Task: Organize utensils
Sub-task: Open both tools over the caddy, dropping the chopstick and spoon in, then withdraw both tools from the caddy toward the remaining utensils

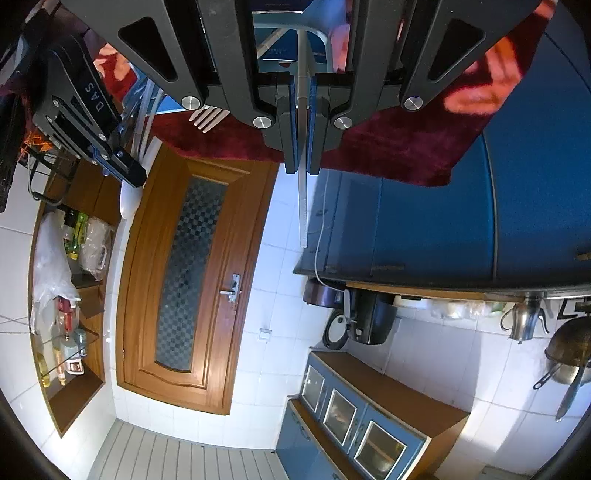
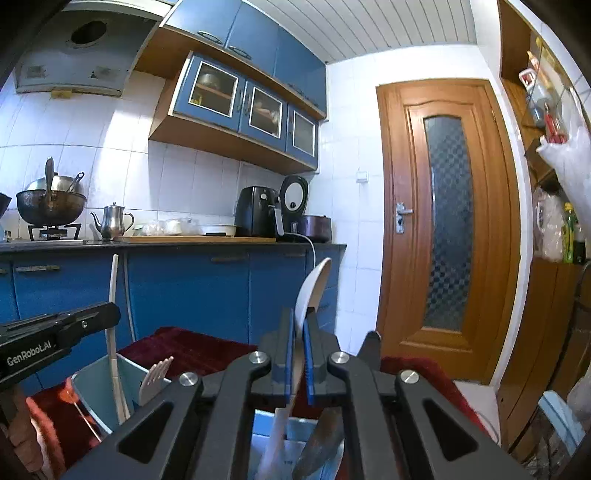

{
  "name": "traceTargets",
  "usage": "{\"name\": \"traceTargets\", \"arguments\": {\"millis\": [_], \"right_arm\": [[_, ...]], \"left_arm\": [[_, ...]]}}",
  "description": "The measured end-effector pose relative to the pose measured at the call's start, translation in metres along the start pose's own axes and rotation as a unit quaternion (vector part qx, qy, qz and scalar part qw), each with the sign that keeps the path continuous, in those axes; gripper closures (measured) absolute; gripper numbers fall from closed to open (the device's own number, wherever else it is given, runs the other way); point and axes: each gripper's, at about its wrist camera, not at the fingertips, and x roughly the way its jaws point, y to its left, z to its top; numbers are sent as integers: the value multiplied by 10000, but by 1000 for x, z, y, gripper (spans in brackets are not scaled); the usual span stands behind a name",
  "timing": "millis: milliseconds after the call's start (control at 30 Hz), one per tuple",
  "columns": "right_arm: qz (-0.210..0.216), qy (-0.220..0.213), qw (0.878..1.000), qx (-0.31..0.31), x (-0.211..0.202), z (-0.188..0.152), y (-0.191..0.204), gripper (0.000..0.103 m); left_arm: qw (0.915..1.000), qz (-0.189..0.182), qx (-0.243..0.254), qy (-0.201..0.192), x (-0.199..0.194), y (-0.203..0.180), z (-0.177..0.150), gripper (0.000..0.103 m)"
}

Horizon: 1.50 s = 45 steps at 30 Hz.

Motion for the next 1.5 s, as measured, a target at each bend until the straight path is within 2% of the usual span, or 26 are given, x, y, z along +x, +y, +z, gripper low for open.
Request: {"name": "traceTargets", "arguments": {"millis": [433, 533, 600, 700, 1033, 1233, 1500], "right_arm": [[289, 54, 9991, 313, -9, 4, -8, 96], [353, 48, 9988, 349, -11, 4, -8, 88], [416, 51, 9983, 409, -12, 5, -8, 79], [498, 68, 9975, 506, -13, 6, -9, 75], [653, 105, 9952, 717, -21, 11, -10, 73], [560, 460, 9932, 913, -29, 15, -11, 73], [587, 696, 9896, 1117, -53, 20, -16, 72]], "left_arm": [[9997, 58, -104, 210, 6, 2, -3, 97], [9997, 34, -80, 227, 5, 1, -3, 94], [9997, 23, -61, 228, 5, 0, -3, 91], [9997, 6, -57, 223, 5, 0, -3, 89], [9997, -63, -75, 212, 1, -1, 0, 88], [9996, -95, 50, 265, -9, -6, 7, 88], [9989, -168, 204, 386, -32, -18, 13, 88]]}}
